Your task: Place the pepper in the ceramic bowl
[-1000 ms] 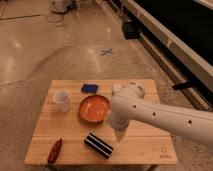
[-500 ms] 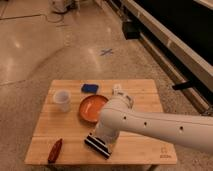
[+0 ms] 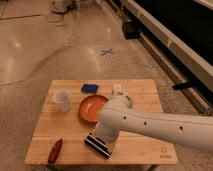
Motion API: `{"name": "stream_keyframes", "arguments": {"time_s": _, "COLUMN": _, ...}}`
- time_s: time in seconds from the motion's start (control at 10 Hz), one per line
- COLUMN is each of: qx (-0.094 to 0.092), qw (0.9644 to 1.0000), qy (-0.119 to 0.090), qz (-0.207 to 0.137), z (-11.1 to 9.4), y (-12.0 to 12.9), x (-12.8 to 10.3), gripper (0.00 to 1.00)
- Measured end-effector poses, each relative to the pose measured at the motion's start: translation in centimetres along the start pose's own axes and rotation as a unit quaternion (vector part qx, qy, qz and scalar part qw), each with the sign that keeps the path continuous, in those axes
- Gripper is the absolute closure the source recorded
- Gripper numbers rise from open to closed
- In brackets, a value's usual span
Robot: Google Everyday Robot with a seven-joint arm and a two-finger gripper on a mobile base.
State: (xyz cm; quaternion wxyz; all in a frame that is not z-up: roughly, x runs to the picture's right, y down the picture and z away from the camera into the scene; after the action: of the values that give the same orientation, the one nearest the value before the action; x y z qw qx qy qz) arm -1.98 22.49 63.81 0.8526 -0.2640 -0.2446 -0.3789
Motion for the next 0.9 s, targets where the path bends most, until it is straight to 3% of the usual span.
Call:
{"name": "stream_keyframes", "arguments": {"time_s": 0.3, "qx": -0.008, "qw": 0.9991, "qy": 0.032, "qz": -0.028, "z": 1.2, "y": -3.1, "x": 2.0, "gripper": 0.35}}
{"name": "stream_keyframes", "arguments": {"time_s": 0.5, "qx": -0.022, "qw": 0.9967, "qy": 0.050, "qz": -0.059, "z": 3.4, "y": -6.6, "x": 2.5, "gripper": 0.35}}
{"name": "stream_keyframes", "arguments": {"time_s": 0.9, "qx": -0.041, "qw": 0.9922, "qy": 0.044, "qz": -0.109, "z": 7.5, "y": -12.3, "x": 0.5, "gripper": 0.35}}
